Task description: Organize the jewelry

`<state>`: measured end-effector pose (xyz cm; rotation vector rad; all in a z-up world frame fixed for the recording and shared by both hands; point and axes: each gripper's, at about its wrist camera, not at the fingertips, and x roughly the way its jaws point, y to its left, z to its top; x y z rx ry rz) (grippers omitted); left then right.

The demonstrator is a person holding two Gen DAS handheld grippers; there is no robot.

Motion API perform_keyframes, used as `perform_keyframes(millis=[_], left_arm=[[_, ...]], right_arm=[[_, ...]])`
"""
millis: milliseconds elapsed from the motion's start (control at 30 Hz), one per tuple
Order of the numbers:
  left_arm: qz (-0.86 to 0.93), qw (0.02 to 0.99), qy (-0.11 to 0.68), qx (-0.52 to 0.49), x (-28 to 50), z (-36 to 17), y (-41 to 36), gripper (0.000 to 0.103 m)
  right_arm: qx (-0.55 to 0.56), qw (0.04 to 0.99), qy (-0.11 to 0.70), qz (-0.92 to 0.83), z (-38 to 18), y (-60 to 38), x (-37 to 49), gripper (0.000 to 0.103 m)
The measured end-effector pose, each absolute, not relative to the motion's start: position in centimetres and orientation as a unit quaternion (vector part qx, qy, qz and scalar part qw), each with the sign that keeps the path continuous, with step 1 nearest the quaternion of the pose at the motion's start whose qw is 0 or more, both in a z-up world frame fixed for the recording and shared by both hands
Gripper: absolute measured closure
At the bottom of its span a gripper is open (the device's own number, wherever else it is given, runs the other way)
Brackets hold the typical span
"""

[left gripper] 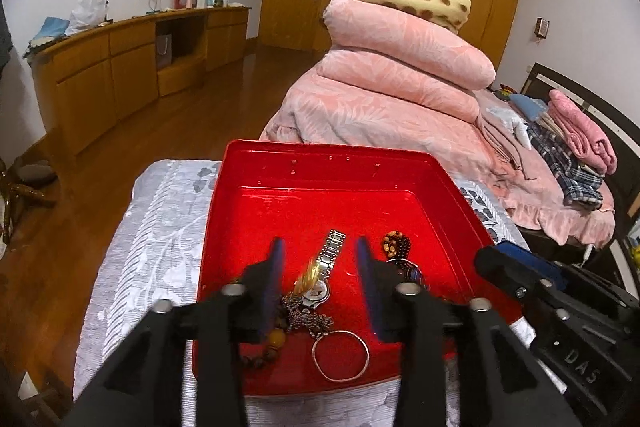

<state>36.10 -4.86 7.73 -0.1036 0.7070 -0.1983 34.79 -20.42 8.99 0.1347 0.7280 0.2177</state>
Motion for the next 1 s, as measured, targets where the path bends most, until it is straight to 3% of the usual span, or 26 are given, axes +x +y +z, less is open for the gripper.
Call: perform_keyframes(millis=[67,133,367,400,700,1000], left_arm=[[-0.097,0.933,0.343,-0.050,35.8,7.7,-4.7,0.055],[-0.094,0.934,0.340,-0.051,35.3,7.9,-4.4,0.043],[-0.086,0.941,0.325,-0.043,33.2,8.3,-3.1,0.026],[-0.086,0.942,0.322,-0.042,32.7,8.4,-3.0,0.023],[-0.077,0.949,0.306,-0.026,29.4,8.3,-2.2,0.018],[-0.085,0.955,0.282,-0.035,25.8,8.4,-1.9,0.012]], right_arm=[[0.070,0.928,0.352,0.102,9.0,-20.9,34.6,0.078],[0.070,0.931,0.344,0.095,9.3,-21.3,34.1,0.073],[0.060,0.944,0.316,0.076,9.8,-22.1,31.7,0.037],[0.056,0.945,0.313,0.075,9.8,-22.2,31.3,0.036],[0.033,0.951,0.301,0.068,9.7,-22.3,28.0,0.015],[0.017,0.956,0.284,0.072,9.6,-22.0,24.3,0.006]])
